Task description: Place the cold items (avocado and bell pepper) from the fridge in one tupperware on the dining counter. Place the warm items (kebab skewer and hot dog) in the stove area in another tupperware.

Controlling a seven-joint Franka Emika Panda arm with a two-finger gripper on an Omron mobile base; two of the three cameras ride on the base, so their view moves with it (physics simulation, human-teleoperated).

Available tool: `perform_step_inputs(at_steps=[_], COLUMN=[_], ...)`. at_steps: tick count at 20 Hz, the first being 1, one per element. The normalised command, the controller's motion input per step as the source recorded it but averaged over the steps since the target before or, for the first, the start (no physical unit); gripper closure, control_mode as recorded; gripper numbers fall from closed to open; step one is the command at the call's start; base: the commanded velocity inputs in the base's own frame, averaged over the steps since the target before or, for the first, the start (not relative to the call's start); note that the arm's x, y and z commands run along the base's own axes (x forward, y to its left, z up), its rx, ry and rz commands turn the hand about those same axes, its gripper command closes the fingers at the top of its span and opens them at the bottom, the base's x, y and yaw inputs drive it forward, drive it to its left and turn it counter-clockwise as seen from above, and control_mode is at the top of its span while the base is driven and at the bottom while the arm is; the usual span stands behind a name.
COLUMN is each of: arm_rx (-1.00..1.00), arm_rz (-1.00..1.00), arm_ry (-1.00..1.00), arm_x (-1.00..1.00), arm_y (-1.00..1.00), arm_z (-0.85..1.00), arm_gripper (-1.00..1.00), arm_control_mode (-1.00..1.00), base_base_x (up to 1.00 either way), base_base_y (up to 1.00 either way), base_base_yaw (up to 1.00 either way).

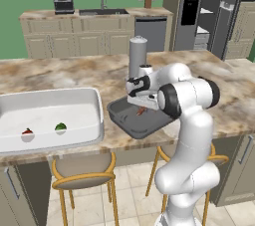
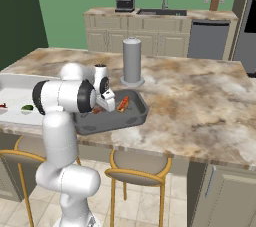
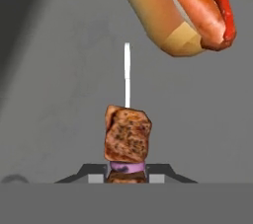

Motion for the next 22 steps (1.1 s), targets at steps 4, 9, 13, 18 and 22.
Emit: perform_step_inputs(at_steps=[4,9,13,18,22], arm_rx=[0.0,0.0,-0.02,-0.07,-0.09], arm_rz=[-0.07,-0.05,-0.03,0.12,0.28], arm_ry=[0.0,0.0,-0.03,-0.13,-0.14], arm_x=[0.0,0.0,-0.2,-0.97,-1.0], arm_y=[0.0,0.0,0.0,0.0,0.02], arm_z=[-0.02,0.03,0.29,0.95,0.73], arm_gripper=[-1.0,-1.0,-1.0,-1.0,-1.0], arm_control_mode=[-1.0,-1.0,-1.0,-1.0,-1.0], base_base_x=[0.0,0.0,0.0,0.0,0.0], base_base_y=[0.0,0.0,0.0,0.0,0.0], base_base_yaw=[0.0,0.0,0.0,0.0,0.0])
